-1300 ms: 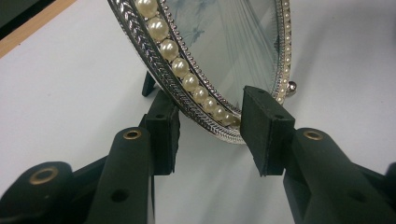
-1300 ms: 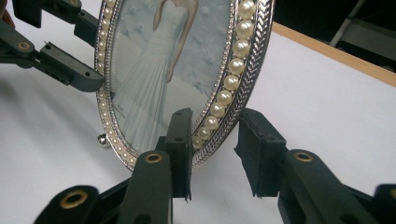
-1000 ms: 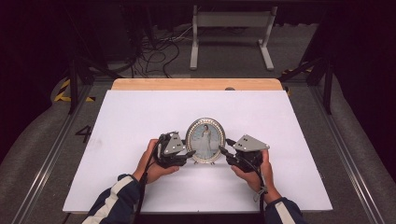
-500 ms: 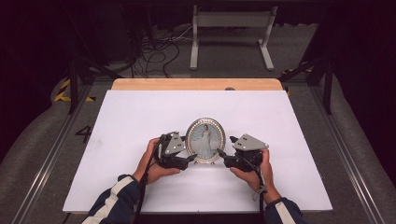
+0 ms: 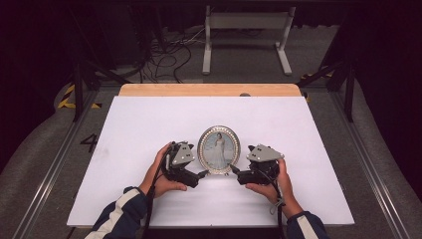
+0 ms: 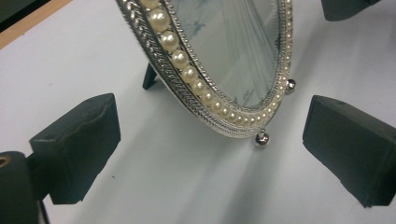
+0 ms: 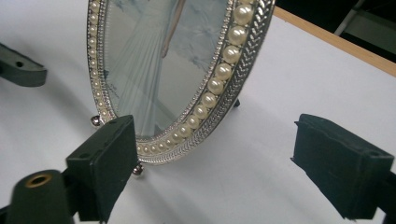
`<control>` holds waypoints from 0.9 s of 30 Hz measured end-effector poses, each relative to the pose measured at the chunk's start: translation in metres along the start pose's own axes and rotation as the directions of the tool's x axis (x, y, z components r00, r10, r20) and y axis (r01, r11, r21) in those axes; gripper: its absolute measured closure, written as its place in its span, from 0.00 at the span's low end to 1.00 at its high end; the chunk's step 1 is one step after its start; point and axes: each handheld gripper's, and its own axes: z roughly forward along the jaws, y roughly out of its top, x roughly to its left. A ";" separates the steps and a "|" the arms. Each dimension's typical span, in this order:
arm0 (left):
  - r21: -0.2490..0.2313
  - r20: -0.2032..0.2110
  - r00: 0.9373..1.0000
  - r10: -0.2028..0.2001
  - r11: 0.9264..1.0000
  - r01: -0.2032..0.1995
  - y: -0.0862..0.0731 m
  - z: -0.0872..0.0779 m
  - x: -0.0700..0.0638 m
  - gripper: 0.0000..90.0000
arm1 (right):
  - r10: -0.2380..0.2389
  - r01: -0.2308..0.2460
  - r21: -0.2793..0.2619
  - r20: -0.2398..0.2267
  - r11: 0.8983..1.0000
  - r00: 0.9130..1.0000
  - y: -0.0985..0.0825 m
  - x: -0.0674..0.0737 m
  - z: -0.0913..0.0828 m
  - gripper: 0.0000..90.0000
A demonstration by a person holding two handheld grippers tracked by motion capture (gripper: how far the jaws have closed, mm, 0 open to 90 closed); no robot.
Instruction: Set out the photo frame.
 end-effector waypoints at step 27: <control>0.029 -0.047 0.997 0.060 0.998 -0.058 -0.016 -0.021 -0.003 0.06 | -0.045 0.044 0.036 0.023 0.998 0.999 -0.011 -0.001 -0.004 0.13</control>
